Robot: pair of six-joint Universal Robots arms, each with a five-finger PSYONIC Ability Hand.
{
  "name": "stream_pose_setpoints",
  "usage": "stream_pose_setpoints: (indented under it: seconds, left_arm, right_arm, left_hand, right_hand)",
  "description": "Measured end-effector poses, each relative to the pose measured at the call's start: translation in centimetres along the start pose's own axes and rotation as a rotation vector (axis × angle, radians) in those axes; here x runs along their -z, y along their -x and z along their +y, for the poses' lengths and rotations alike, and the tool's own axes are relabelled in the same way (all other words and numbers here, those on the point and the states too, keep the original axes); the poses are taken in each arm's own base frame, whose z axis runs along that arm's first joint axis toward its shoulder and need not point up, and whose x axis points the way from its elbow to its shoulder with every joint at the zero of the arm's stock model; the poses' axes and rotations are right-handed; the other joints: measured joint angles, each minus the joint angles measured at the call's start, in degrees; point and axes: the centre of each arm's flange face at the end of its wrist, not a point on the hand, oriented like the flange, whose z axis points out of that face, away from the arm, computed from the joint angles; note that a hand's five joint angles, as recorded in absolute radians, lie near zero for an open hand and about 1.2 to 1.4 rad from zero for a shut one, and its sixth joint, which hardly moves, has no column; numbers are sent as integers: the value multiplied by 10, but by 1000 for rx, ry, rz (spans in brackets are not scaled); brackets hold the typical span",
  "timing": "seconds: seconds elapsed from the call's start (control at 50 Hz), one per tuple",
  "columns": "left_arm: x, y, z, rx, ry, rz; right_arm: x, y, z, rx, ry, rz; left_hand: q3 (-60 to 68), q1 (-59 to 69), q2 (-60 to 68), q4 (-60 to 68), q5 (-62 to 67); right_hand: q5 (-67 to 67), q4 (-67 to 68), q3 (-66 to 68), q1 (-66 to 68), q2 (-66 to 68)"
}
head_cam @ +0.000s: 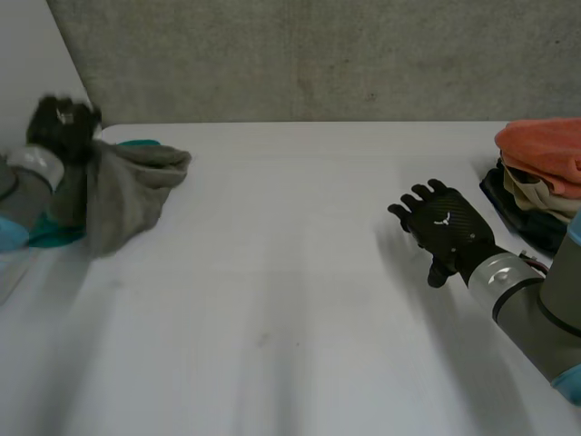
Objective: Fold the laundry.
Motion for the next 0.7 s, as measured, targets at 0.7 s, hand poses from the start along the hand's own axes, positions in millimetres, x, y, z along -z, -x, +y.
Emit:
stream_pose_setpoints:
  seconds: [0.7]
  left_arm:
    - [148, -227, -164, 486, -48, 579]
  right_arm:
    - [-1, -46, 4, -6, 39, 202]
  left_hand:
    - [-515, -490, -518, -524, -480]
  right_hand:
    - [0, 0, 0, 0, 0]
